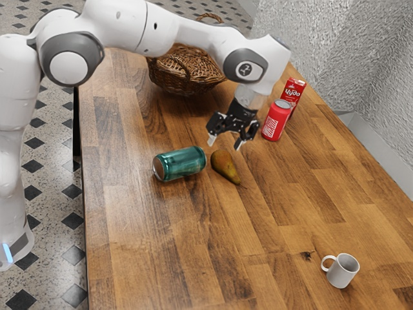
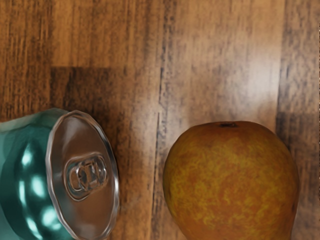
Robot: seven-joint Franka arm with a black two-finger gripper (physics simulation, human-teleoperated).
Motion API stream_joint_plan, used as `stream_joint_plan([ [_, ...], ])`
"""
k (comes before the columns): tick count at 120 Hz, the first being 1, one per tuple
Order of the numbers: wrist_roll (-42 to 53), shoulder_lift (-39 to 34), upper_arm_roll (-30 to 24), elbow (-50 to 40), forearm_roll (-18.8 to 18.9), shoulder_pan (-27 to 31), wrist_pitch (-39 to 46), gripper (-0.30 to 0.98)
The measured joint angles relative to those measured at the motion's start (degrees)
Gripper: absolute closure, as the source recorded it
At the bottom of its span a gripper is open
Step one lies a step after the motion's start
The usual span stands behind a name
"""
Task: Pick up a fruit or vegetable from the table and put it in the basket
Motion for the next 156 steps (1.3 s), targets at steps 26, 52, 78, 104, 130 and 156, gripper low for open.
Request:
stream_joint_plan([
  [26, -2.0, 0.7, 0.3, -0.2, 1.8, 0.0, 3.3, 0.00],
  [52, -3.6, 0.6, 0.3, -3.7, 2.4, 0.0, 8.8, 0.00],
  [78, -5.0, -0.4, 0.2, -6.7, 2.5, 0.0, 11.4, 0.00],
  [104, -6.0, 0.3, 0.3, -7.7, 2.5, 0.0, 13.7, 0.00],
  [130, -6.7, 0.8, 0.3, -8.6, 2.5, 0.0, 15.2, 0.00],
  [156, -7.1, 2.1, 0.3, -8.6, 2.4, 0.0, 16.4, 0.00],
])
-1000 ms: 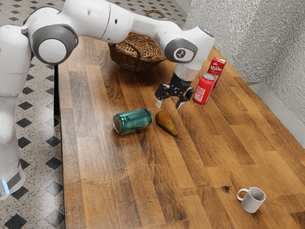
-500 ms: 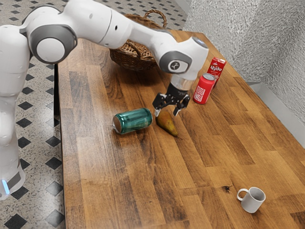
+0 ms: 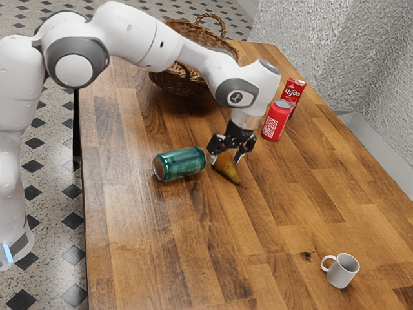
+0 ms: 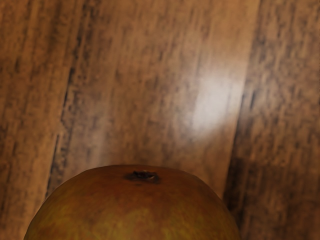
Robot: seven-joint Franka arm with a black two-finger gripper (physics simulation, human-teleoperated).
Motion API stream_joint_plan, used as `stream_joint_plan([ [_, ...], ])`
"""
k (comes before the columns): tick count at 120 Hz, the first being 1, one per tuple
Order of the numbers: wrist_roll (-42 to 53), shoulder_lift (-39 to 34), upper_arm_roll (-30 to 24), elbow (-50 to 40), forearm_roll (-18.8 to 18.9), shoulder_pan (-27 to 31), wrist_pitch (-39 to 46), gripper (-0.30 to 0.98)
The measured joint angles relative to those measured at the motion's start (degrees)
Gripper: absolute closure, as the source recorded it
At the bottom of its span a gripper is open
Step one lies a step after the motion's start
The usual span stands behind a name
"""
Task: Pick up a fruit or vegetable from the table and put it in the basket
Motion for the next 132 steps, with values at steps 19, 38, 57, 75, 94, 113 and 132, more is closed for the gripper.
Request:
stream_joint_plan([
  [19, -0.2, 0.6, -0.1, 0.0, 0.0, 0.0, 0.6, 0.03],
  [38, -0.3, 0.7, 0.0, 0.1, -0.2, 0.0, 0.7, 0.30],
  [57, -0.3, 0.7, 0.1, 0.3, -0.5, 0.0, -0.4, 0.39],
  [75, 0.0, 0.7, -0.1, 1.4, -0.4, 0.0, -1.2, 0.40],
  [94, 0.1, 0.5, -1.1, 7.9, 0.0, 0.0, -4.1, 0.41],
  [113, 0.1, 0.5, -2.4, 17.2, 1.2, -0.1, -8.9, 0.38],
  [132, -0.1, 0.4, -3.4, 27.2, 3.0, -0.1, -15.4, 0.36],
])
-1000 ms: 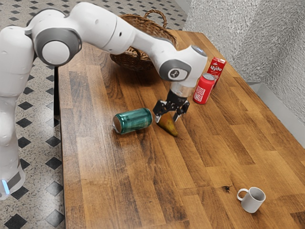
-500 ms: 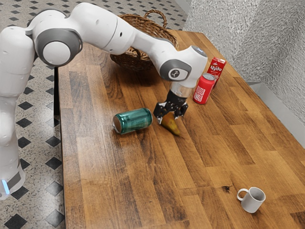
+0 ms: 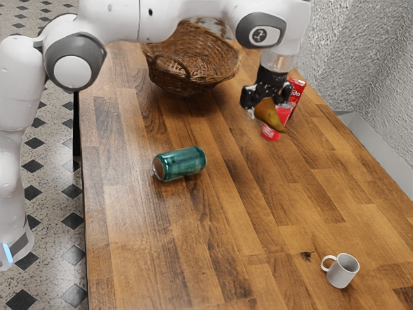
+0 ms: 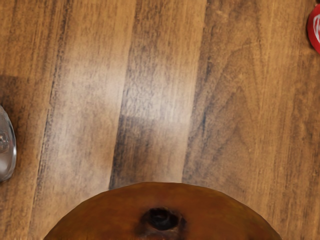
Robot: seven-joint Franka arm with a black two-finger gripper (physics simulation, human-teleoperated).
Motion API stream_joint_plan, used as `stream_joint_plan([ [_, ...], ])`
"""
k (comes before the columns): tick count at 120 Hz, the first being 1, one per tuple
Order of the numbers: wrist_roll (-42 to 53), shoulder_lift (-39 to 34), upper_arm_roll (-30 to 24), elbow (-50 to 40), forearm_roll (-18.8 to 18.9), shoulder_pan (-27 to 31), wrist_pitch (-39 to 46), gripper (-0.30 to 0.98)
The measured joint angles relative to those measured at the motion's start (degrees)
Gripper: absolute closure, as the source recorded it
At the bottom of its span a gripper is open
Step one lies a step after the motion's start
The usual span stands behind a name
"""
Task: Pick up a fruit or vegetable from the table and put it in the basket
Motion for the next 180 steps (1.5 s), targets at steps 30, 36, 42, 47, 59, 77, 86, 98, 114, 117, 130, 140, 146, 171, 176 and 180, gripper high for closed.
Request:
stream_joint_plan([
  [30, -0.2, -2.5, 2.3, 7.3, 2.5, -0.1, -9.2, 0.35],
  [36, -0.2, -3.0, 5.2, 7.3, 2.8, -0.1, -10.5, 0.34],
  [42, -0.1, -3.4, 8.5, 7.3, 3.0, 0.1, -11.8, 0.34],
  [47, 0.1, -3.6, 11.4, 7.2, 3.1, 0.1, -12.7, 0.35],
  [59, 0.6, -3.7, 17.0, 7.0, 3.1, 1.4, -14.6, 0.35],
  [77, 1.8, -3.7, 18.3, 6.7, 3.1, 8.3, -16.4, 0.35],
  [86, 2.6, -3.7, 18.4, 6.7, 3.1, 12.6, -17.1, 0.35],
  [98, 3.9, -3.6, 18.5, 6.7, 3.0, 18.0, -17.7, 0.35],
  [114, 5.7, -1.4, 18.4, 7.1, 2.6, 20.0, -16.9, 0.35],
  [117, 6.0, -0.6, 18.4, 7.2, 2.5, 20.3, -16.2, 0.36],
  [130, 7.8, 4.8, 18.4, 11.9, 1.5, 21.4, -13.2, 0.35],
  [140, 9.3, 7.6, 18.4, 13.7, -0.1, 22.4, -9.9, 0.35],
  [146, 10.3, 9.0, 18.4, 13.9, -1.1, 22.7, -7.6, 0.35],
  [171, 14.8, 12.2, 18.4, 13.9, -4.2, 23.0, 1.5, 0.35],
  [176, 15.7, 12.3, 18.4, 13.8, -4.4, 23.0, 2.8, 0.34],
  [180, 16.4, 12.4, 18.4, 13.6, -4.5, 23.0, 3.5, 0.32],
])
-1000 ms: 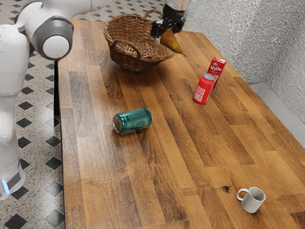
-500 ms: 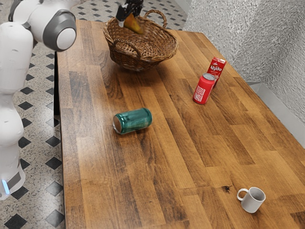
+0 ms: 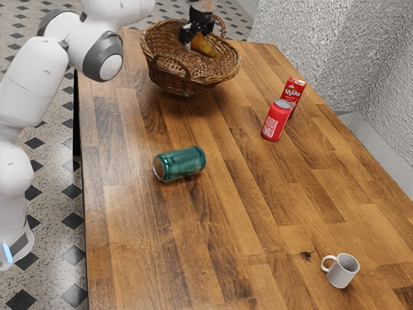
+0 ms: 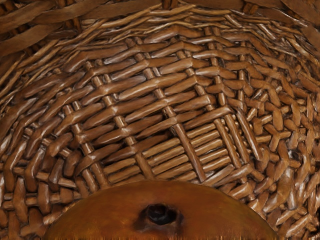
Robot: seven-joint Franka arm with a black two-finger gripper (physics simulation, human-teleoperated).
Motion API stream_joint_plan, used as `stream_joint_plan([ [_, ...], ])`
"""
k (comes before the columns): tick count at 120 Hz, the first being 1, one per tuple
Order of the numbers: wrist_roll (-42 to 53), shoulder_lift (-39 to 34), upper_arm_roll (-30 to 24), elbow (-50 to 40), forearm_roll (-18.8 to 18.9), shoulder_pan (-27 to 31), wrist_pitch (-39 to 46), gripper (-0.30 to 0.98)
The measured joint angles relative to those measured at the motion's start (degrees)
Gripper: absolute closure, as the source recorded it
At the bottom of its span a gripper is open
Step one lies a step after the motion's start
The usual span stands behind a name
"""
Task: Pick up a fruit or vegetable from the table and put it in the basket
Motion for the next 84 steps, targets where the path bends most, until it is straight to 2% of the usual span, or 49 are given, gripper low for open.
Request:
stream_joint_plan([
  [21, 2.9, 0.1, 0.1, -1.3, 0.0, 0.0, 1.8, 0.10],
  [40, 4.9, -0.2, 0.1, -1.6, -0.2, 0.0, 2.4, 0.03],
  [52, 6.3, -2.9, -1.5, -1.9, -1.0, 0.0, -1.4, 0.02],
  [61, 9.4, -4.8, -8.8, -1.9, -1.5, -0.1, -6.1, 0.01],
  [70, 12.4, -5.5, -20.4, -2.2, -0.6, -0.5, -10.8, 0.00],
  [84, 16.6, -10.8, -44.3, -6.5, 4.3, -1.0, -15.6, 0.00],
])
